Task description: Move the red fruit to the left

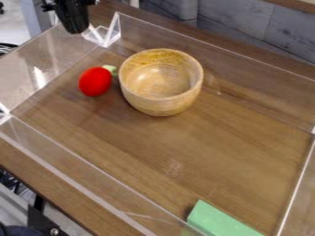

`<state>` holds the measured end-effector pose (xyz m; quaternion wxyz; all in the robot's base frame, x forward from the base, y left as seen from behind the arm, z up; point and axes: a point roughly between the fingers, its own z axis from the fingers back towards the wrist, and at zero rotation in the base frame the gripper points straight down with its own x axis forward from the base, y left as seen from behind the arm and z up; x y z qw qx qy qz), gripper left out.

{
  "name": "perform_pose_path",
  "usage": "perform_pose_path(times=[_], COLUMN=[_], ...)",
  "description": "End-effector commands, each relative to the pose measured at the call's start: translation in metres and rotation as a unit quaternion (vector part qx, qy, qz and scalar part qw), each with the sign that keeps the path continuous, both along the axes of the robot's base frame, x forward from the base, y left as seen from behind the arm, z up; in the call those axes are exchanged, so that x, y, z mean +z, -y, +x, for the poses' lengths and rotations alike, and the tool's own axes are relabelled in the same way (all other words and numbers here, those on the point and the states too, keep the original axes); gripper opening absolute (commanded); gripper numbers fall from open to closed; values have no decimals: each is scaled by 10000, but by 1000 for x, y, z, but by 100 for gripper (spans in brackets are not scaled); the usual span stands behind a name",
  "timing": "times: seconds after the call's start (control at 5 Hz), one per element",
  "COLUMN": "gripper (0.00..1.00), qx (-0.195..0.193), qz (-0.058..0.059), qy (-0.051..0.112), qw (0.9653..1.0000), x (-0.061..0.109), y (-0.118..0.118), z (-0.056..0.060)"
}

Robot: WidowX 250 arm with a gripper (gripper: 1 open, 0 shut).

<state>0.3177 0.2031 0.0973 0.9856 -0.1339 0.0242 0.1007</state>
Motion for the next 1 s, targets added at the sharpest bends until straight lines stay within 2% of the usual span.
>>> perform_pose_path(times=[0.0,0.4,0.8], gripper=[100,100,100], qx=[59,130,38], qz=[236,229,295], qy=[246,226,260], qw=[9994,9994,9992], x=[21,19,26], y=[-11,-12,-9], z=[6,11,14])
